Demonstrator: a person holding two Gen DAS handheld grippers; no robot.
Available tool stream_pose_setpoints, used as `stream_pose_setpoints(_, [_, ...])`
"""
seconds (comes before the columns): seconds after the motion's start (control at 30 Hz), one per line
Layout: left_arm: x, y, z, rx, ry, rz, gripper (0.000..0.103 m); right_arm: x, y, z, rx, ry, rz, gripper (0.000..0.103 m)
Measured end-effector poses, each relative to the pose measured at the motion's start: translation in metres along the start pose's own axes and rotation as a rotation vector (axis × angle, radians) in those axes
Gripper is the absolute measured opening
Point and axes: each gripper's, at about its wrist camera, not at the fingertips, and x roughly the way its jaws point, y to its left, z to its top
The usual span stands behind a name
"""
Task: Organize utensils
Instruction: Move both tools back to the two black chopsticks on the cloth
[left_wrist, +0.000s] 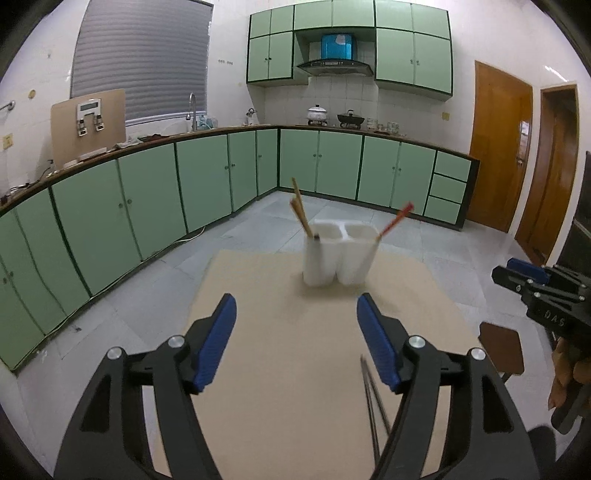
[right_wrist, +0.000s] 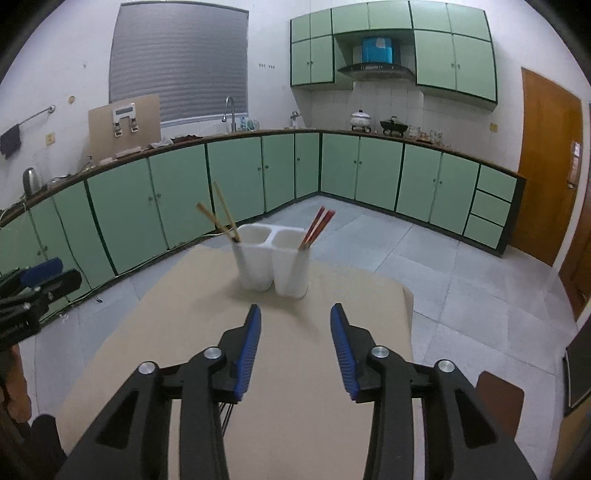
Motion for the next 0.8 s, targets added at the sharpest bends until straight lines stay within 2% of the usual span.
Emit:
stream_pose_setpoints(0.1, [-0.022, 0.002, -0.034, -0.003, -0.005, 0.002, 0.070, -0.021, 0.014, -0.036, 0.003, -0.015, -0.012, 0.045])
stream_pose_setpoints(0.23, [-0.046, 0.003, -0.081, -0.002, -0.025, 0.012, 0.075, -0.037, 0.030, -0.087, 0.034, 0.011, 0.000, 0.045])
stream_pose_setpoints(0.37, [-0.056, 0.003, -0.118, -0.002, -0.019, 0.007, 0.075, -0.044, 0.050, -0.141, 0.052, 0.036, 0.000, 0.045])
stream_pose_setpoints(0.47, [-0.063, 0.007, -0.139, -0.028, -0.018, 0.002, 0.079, -0.041, 0.058, -0.174, 0.098, 0.064, 0.006, 0.046])
stream_pose_setpoints(0.63, [-0.074, 0.009, -0.174, -0.047, -0.024, 0.024, 0.082, -0.023, 0.076, -0.212, 0.070, 0.129, 0.025, 0.046])
stream_pose_setpoints(0.8, [-0.079, 0.014, -0.188, -0.061, -0.038, 0.052, 0.082, -0.009, 0.090, -0.224, 0.037, 0.155, 0.056, 0.045])
